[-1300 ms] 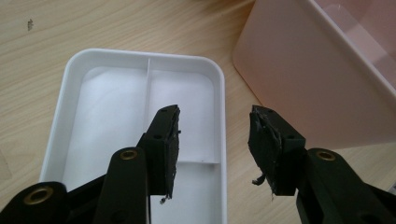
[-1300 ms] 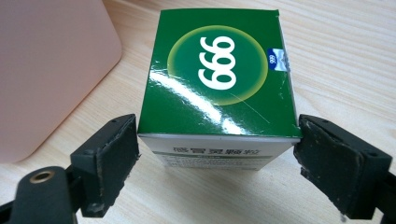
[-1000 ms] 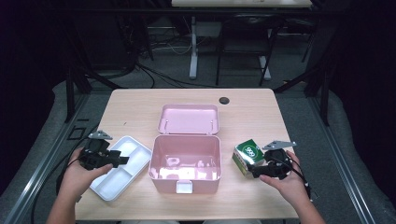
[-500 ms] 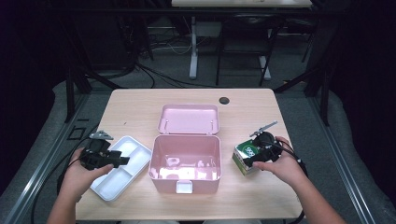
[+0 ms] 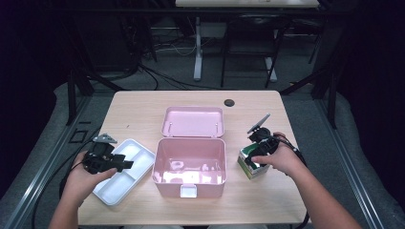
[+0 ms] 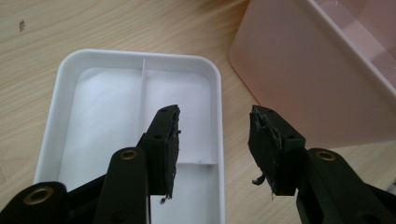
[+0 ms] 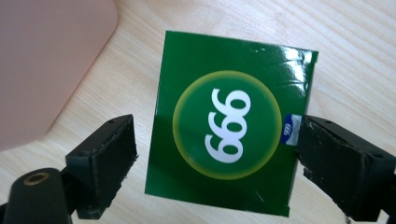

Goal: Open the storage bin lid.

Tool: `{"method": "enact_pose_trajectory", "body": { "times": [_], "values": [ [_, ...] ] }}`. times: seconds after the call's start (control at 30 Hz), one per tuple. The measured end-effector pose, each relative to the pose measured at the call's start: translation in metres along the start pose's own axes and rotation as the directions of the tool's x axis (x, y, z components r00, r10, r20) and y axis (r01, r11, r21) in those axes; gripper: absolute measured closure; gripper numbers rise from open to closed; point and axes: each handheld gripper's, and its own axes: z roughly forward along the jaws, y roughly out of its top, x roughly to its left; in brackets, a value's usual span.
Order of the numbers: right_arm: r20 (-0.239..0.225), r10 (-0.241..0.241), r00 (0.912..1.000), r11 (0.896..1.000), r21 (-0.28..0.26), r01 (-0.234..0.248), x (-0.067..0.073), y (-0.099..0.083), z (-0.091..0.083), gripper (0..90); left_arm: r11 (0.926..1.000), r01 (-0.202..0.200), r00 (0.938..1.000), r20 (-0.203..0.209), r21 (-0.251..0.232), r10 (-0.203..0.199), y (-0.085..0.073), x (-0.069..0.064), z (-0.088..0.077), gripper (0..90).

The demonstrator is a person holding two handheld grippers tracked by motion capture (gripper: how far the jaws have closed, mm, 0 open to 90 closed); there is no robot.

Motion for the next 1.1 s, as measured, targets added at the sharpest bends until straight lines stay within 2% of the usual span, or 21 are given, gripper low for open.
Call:
{"method": "enact_pose_trajectory", "body": {
  "times": [0.17,0.3,0.33,0.43,0.53,0.77,0.9,1.1],
  "values": [
    [0.008,0.006,1.0000,0.999,0.052,-0.006,-0.001,0.009,0.004,11.2,1.0000,-0.002,1.0000,0.000,0.002,0.002,0.000,0.000,0.001,52.8],
    [0.004,0.018,0.9998,0.997,0.073,-0.019,-0.002,0.013,0.005,11.3,1.0000,-0.001,1.0000,0.000,0.001,0.001,0.000,-0.001,0.000,52.8],
    [0.015,0.024,0.9996,0.997,0.079,-0.025,-0.002,0.014,0.006,11.6,1.0000,-0.001,1.0000,-0.001,0.002,0.001,0.000,0.000,0.001,52.8],
    [0.019,0.018,0.9997,0.994,0.103,-0.019,-0.001,0.018,0.006,11.7,1.0000,-0.001,1.0000,0.000,0.005,0.001,0.000,0.000,0.001,52.8],
    [0.050,0.012,0.9987,0.994,0.109,-0.018,0.000,0.019,0.005,11.4,1.0000,-0.001,1.0000,0.001,0.004,0.001,0.000,0.000,0.001,52.8],
    [0.049,0.026,0.9985,0.992,0.123,-0.032,-0.002,0.020,0.008,10.4,1.0000,0.000,1.0000,0.000,0.004,0.000,0.000,0.000,0.001,52.8],
    [0.026,0.042,0.9988,0.991,0.125,-0.045,-0.003,0.020,0.010,10.4,1.0000,0.000,1.0000,0.000,0.005,0.000,0.000,0.000,0.001,52.8],
    [0.024,0.057,0.9981,0.988,0.142,-0.060,-0.004,0.020,0.014,10.7,1.0000,0.001,1.0000,0.004,0.007,-0.001,0.000,0.001,0.002,52.8]
  ]
}}
